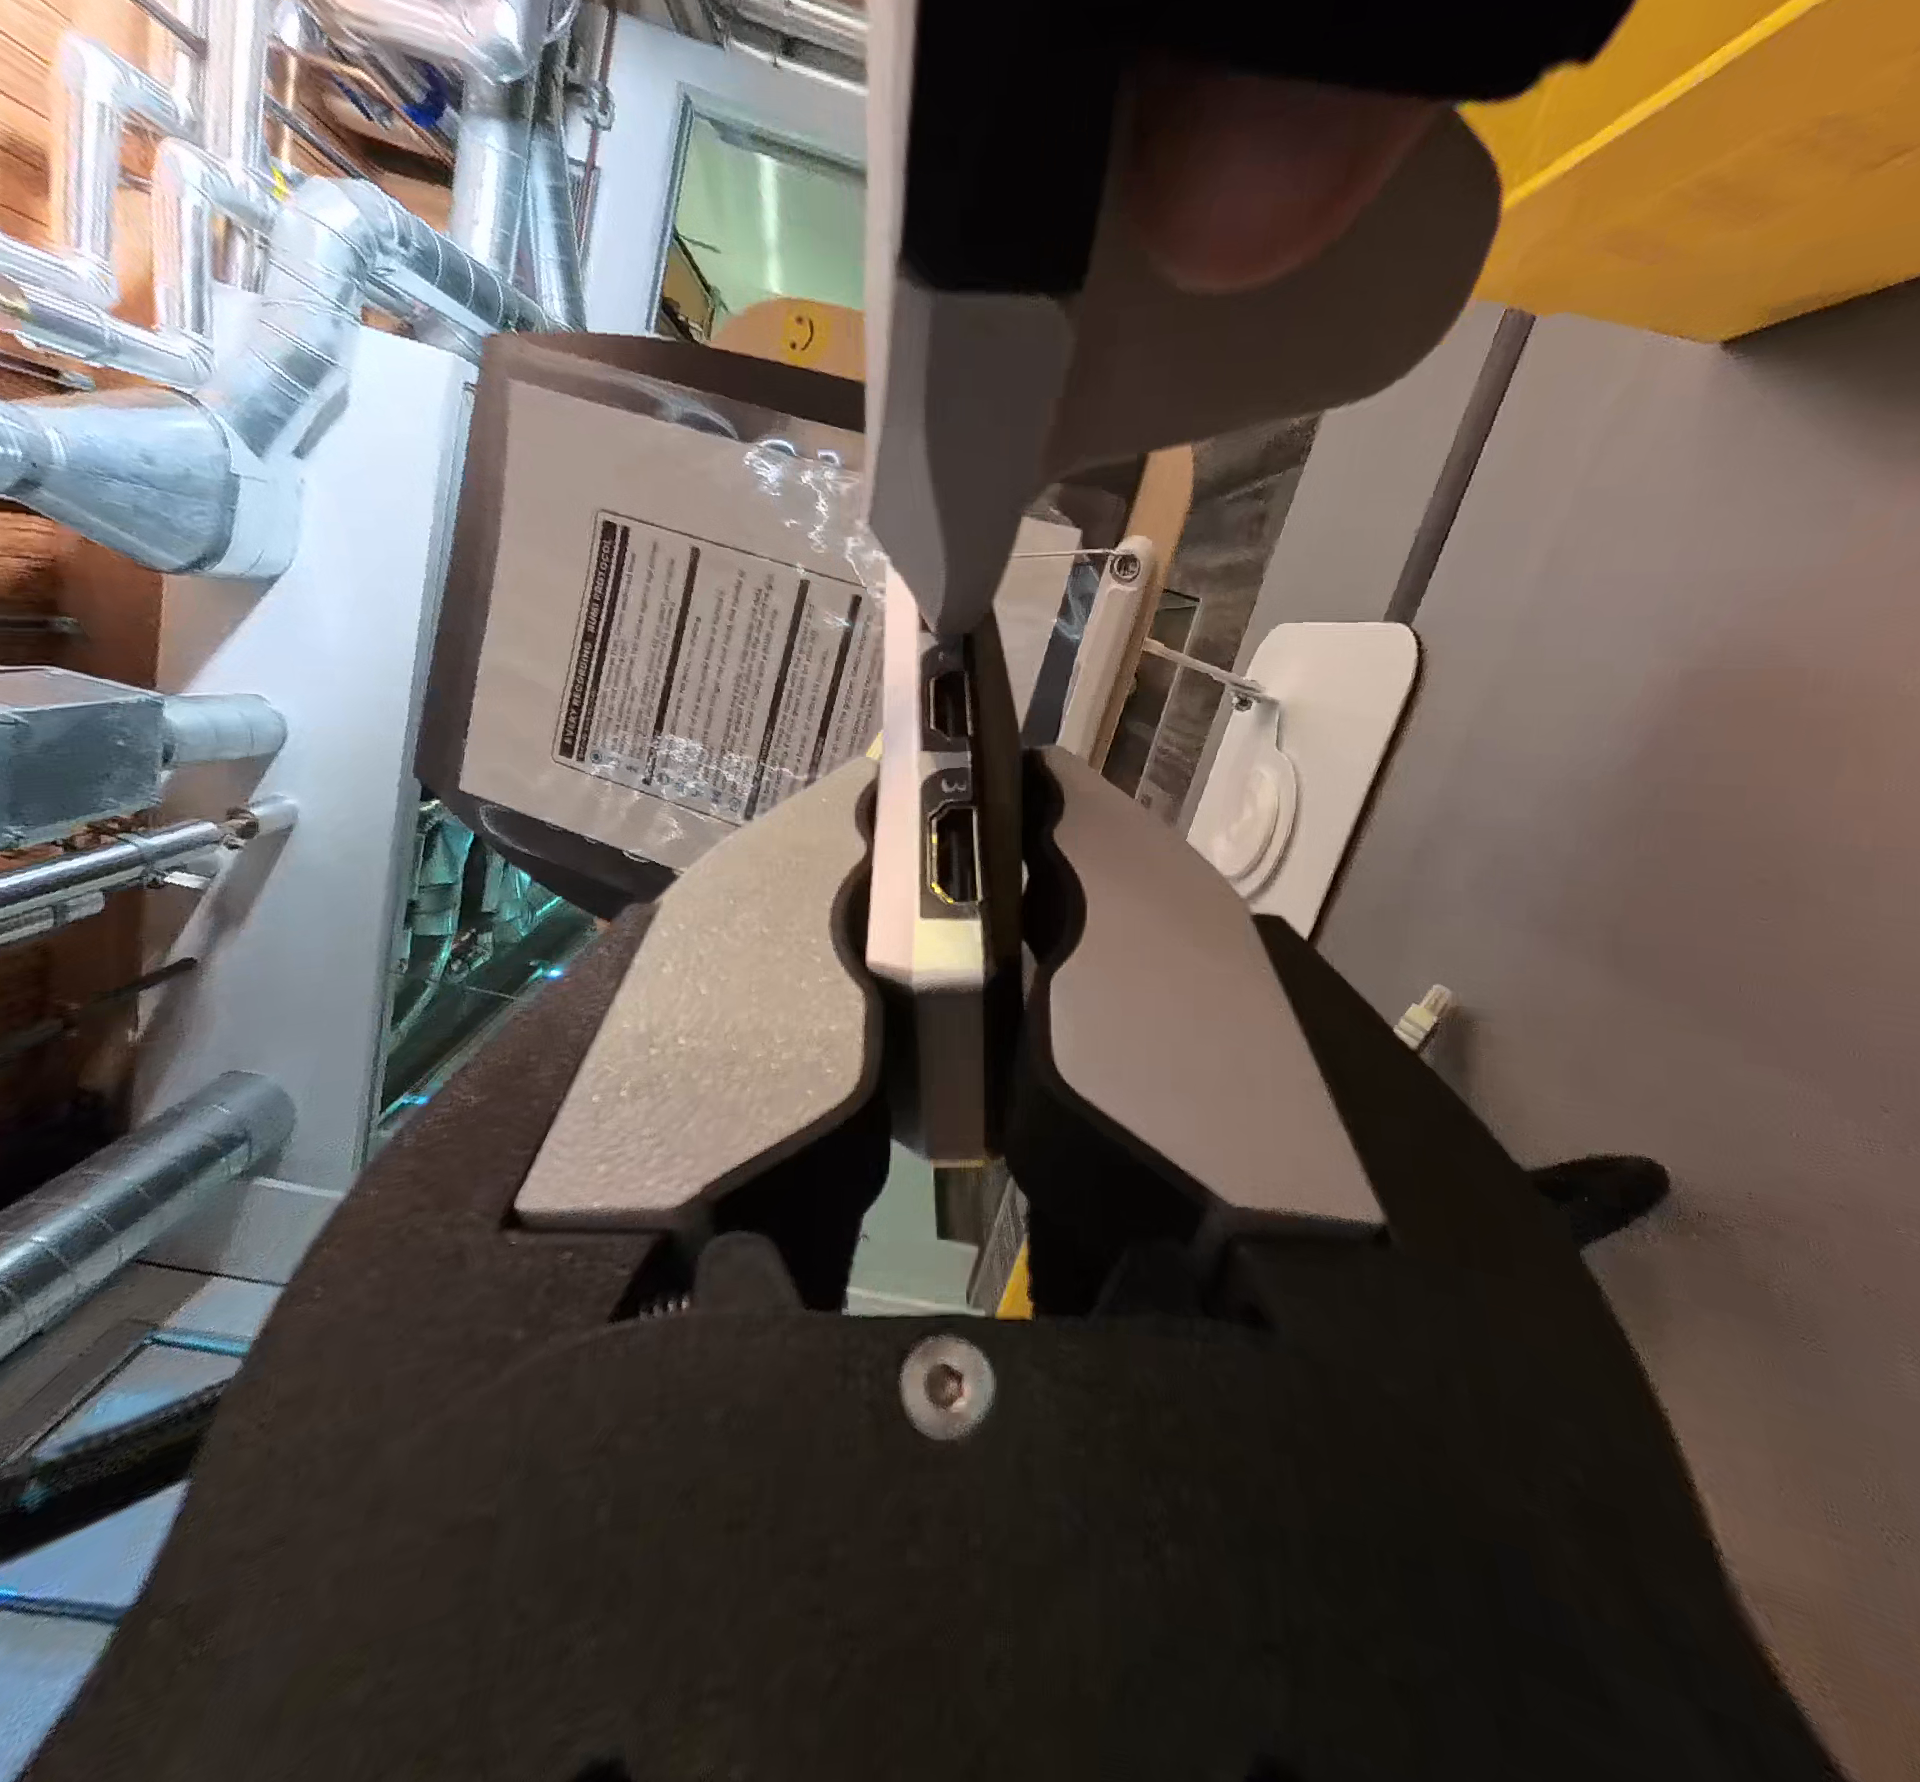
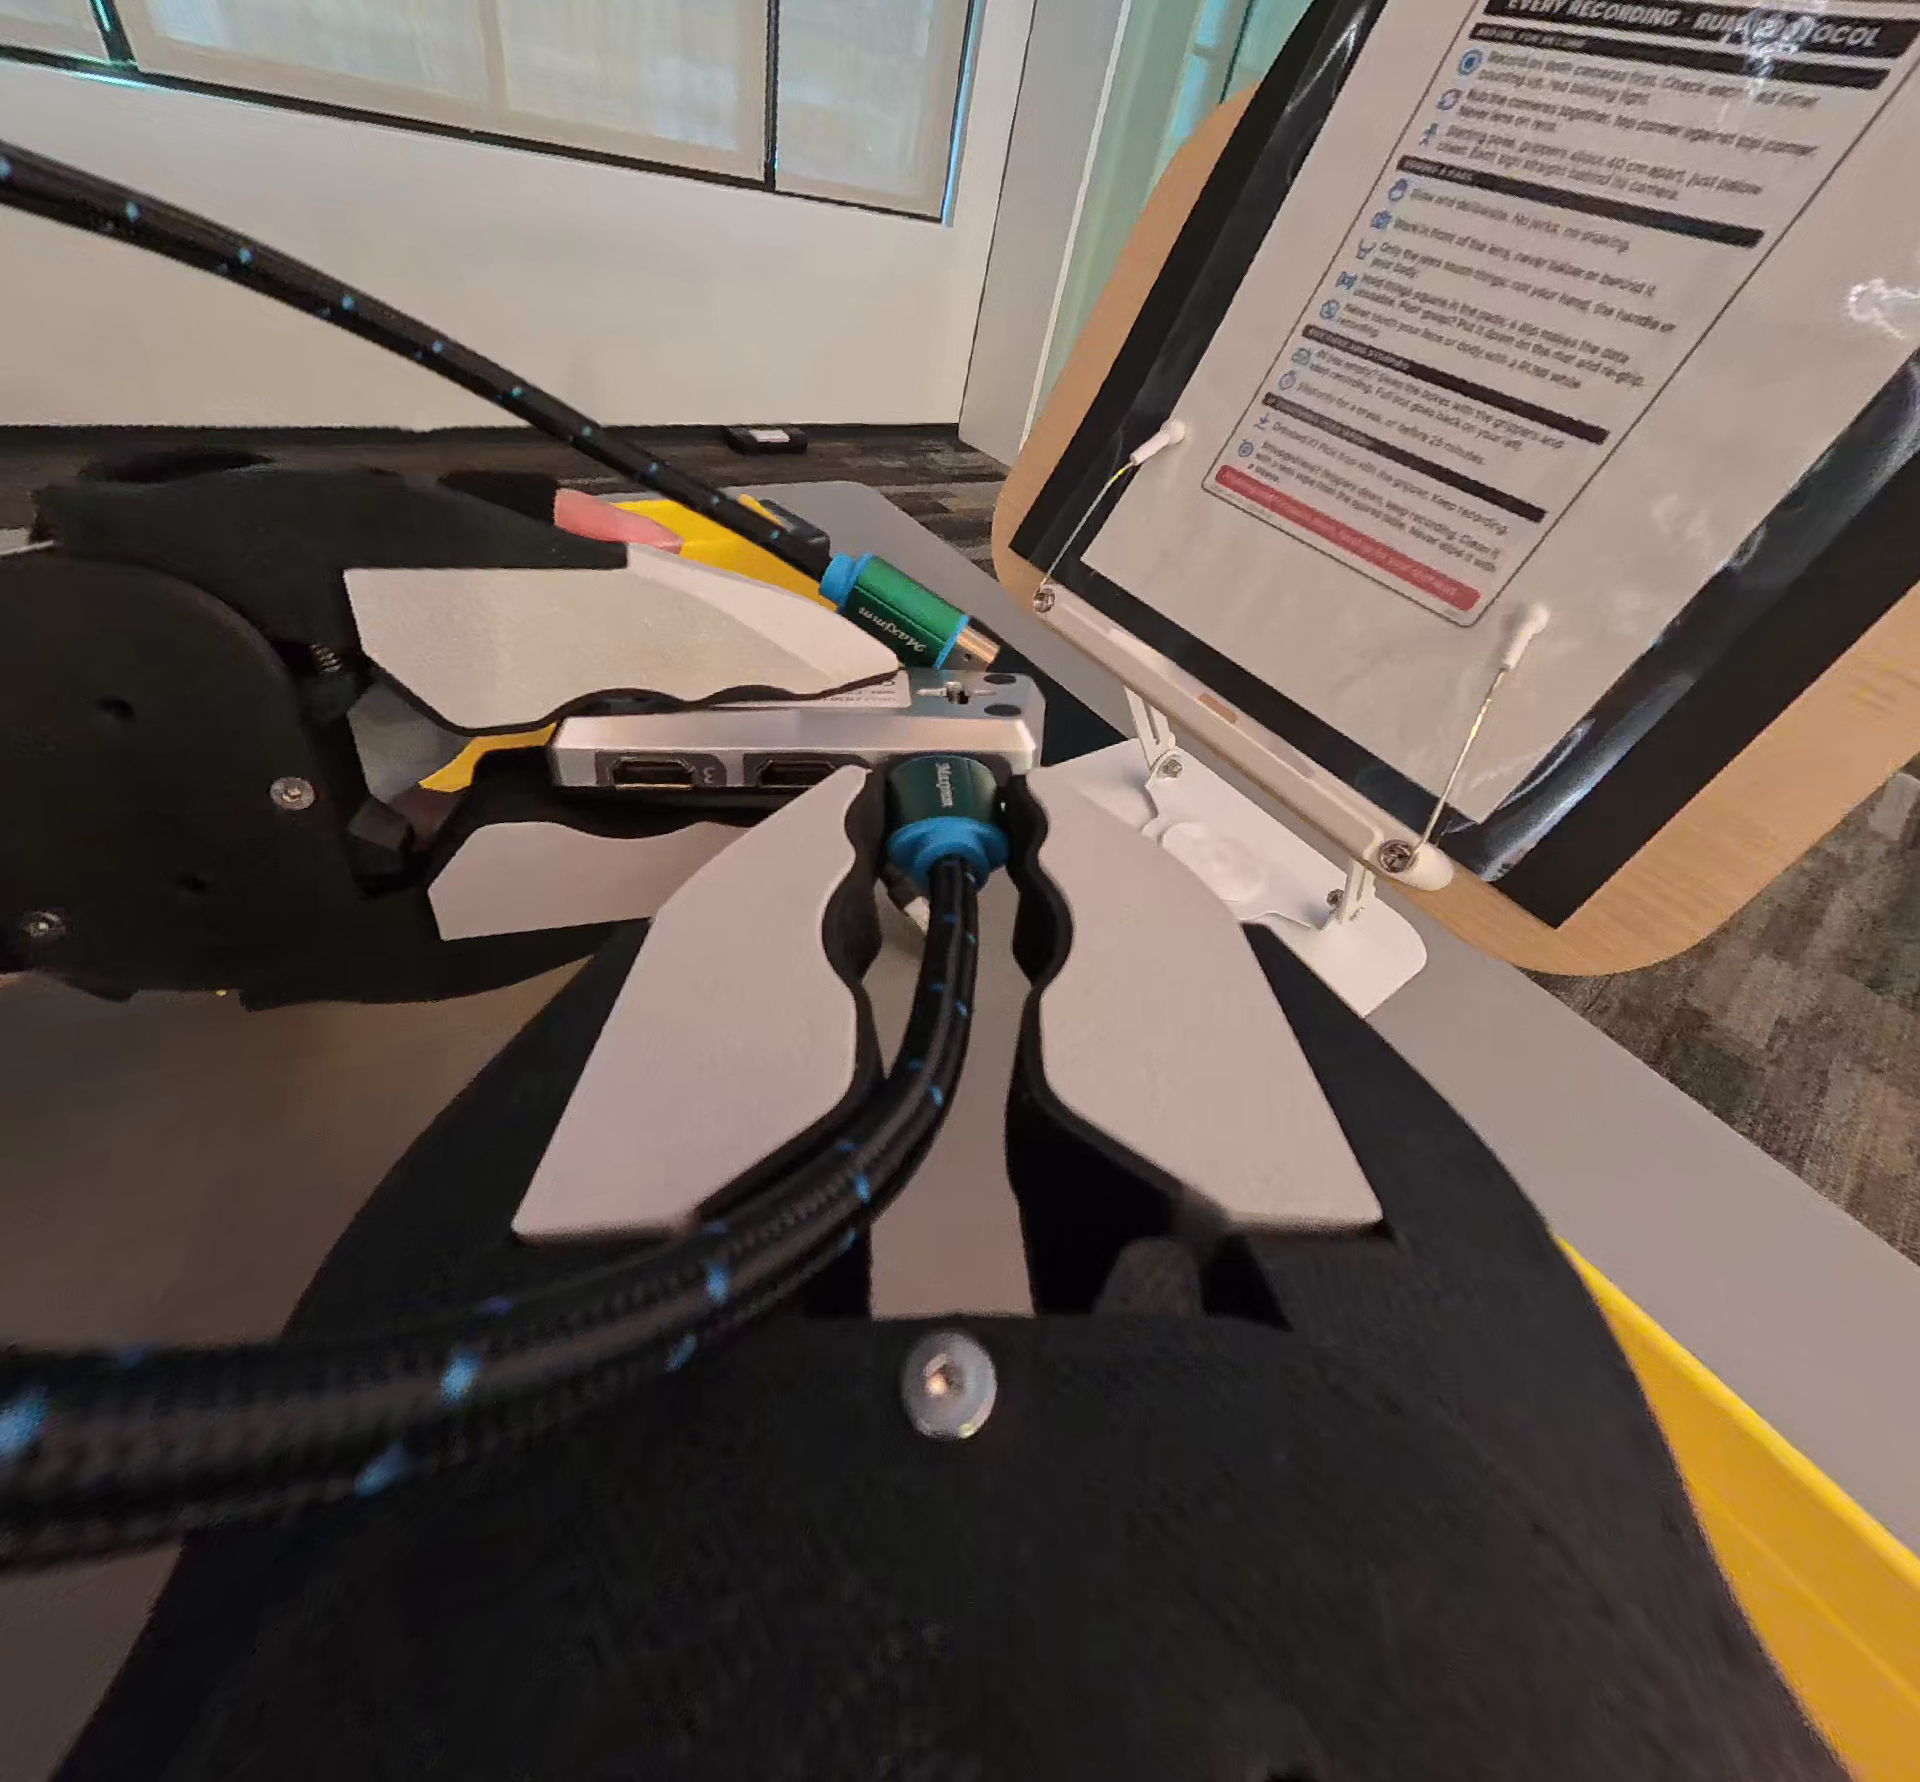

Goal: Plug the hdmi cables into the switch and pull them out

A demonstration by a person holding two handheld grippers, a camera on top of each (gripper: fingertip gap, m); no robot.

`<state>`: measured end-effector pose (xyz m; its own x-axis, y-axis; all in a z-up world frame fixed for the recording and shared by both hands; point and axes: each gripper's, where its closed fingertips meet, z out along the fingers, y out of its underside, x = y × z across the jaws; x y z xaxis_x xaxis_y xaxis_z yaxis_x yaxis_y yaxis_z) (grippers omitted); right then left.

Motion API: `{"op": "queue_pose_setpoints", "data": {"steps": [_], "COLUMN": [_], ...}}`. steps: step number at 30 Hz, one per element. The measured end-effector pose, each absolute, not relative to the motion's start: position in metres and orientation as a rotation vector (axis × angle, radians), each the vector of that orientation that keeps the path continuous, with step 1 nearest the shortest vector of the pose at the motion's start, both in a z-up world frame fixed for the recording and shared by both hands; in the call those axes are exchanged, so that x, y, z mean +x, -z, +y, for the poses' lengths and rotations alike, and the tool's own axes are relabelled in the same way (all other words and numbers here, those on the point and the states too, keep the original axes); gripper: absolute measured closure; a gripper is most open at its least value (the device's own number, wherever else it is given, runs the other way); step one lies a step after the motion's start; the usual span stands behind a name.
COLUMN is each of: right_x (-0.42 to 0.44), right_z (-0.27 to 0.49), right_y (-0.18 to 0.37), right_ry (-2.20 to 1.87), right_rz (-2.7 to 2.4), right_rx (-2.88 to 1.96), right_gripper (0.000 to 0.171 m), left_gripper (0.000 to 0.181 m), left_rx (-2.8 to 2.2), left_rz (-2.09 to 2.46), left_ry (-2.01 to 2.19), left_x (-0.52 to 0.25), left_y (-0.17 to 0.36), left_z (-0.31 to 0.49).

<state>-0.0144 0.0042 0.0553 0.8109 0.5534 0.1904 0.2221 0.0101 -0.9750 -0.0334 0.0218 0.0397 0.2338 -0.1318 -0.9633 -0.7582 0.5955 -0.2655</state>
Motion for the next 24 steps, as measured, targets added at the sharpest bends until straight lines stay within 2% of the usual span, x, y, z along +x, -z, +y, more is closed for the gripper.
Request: {"op": "queue_pose_setpoints", "data": {"steps": [1, 9, 14, 24], "right_x": [-0.0146, -0.0167, -0.0174, -0.0179], "right_z": [0.0039, 0.0027, 0.0010, -0.0015], "right_y": [-0.0560, -0.0565, -0.0578, -0.0604], "right_ry": [-0.276, -0.165, -0.296, -0.071], "right_rz": [-0.628, -0.635, -0.612, -0.657], "right_rx": [-1.569, -1.563, -1.577, -1.577], "right_gripper": [0.149, 0.149, 0.149, 0.149], "left_gripper": [0.158, 0.158, 0.159, 0.158], "left_rx": [-0.872, -0.915, -0.948, -0.970], "left_rz": [1.288, 1.300, 1.313, 1.319], "left_ry": [-0.514, -0.496, -0.476, -0.425], "left_x": [-0.0337, -0.0362, -0.0366, -0.0365], "left_y": [-0.0400, -0.0398, -0.0397, -0.0394], "left_z": [0.0222, 0.0244, 0.0232, 0.0238]}}
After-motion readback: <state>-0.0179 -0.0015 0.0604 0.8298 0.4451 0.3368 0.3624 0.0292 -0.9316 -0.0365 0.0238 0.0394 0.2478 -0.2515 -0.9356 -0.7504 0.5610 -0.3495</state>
